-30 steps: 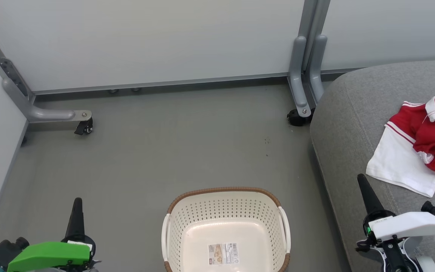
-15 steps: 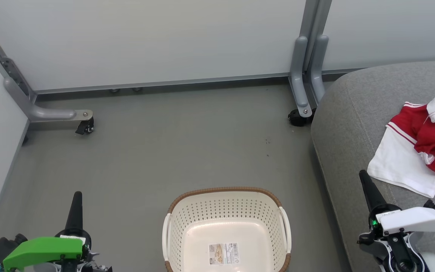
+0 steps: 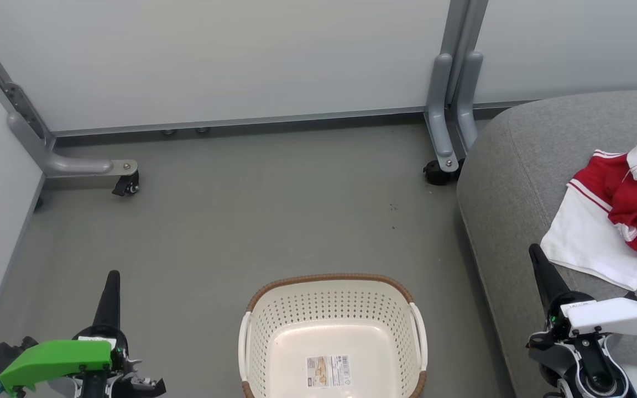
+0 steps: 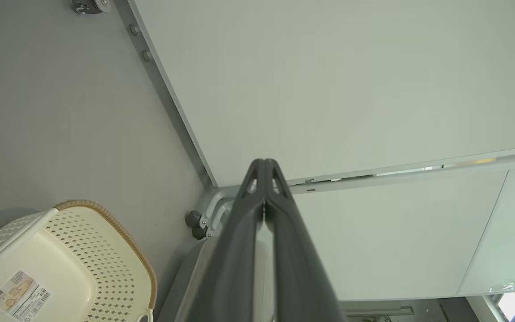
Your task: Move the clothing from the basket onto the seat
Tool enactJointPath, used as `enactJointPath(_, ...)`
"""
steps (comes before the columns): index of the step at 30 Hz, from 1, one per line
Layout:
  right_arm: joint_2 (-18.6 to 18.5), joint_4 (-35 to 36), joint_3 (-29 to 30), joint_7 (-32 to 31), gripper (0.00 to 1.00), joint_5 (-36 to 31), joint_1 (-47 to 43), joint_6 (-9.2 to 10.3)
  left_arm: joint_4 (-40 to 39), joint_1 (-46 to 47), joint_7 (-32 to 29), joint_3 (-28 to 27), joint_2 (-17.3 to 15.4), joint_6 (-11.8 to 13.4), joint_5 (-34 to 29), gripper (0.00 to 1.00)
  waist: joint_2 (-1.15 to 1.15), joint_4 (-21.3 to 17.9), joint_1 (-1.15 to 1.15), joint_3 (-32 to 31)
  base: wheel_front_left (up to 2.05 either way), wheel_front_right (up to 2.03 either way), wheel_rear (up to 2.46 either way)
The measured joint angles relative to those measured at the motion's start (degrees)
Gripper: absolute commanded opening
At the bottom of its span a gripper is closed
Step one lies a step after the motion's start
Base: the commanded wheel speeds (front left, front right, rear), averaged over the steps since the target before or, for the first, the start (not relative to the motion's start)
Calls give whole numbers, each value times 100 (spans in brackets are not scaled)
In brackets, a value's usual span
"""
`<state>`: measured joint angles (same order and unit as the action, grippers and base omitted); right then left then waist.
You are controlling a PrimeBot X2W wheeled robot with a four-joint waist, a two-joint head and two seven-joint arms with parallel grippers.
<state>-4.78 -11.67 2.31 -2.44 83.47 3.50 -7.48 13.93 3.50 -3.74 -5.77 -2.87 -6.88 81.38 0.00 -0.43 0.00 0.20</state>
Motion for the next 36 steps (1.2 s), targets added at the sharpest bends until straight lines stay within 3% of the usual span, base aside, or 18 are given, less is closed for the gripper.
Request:
enactJointPath(27,22,-222,180,-202,0,1077,224,0,12,238,-276,-73,0,-44,1090,0,0,43,0,-1,0,0,0)
enactJointPath(36,37,-225,203,-229,0,1076,237,0,12,246,-280,-74,0,-44,1092,0,0,43,0,-1,0,0,0)
